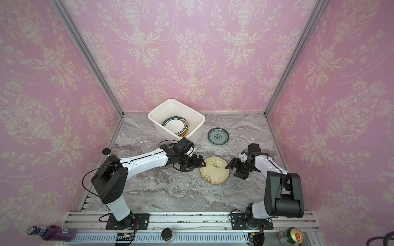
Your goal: Place the plates into the plastic bin on the countertop
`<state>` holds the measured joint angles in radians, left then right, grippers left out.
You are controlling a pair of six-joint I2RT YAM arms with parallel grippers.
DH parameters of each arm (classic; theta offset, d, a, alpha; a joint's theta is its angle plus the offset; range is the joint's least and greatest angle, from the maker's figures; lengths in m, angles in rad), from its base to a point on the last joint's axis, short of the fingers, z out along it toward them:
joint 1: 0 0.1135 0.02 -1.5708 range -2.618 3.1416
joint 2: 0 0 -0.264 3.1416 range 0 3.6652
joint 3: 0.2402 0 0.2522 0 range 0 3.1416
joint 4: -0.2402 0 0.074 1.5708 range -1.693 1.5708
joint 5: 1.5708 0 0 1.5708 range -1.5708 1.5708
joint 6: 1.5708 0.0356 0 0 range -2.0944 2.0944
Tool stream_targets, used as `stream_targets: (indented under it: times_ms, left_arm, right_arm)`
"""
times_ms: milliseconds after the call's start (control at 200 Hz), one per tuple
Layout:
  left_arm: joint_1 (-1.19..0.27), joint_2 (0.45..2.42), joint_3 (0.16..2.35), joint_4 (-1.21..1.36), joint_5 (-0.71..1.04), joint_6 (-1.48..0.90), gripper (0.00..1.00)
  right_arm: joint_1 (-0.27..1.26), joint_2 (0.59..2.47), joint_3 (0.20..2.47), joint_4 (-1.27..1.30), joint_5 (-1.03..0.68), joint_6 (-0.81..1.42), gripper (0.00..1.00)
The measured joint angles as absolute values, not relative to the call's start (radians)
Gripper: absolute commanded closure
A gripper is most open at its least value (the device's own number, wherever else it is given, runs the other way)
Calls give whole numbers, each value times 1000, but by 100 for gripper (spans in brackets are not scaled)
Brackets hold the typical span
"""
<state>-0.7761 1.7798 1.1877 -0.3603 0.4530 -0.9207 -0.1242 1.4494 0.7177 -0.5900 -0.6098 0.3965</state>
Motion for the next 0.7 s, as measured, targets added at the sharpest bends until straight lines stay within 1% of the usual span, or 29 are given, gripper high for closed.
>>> stream_targets:
  times_ms: [260,540,700]
  left_arm:
    - [-776,1861,1181,-196,501,-990,1]
    - [-776,1906,1148,-22,535,-1067,1]
    - [-776,1935,1142,31,550,-1096,1]
  right_arm:
    - [-124,1477,697,-518,-671,392,10]
    - [-129,1526,680,-398,-794,396,11]
    - [-130,1539,663,-342,-847,402,13]
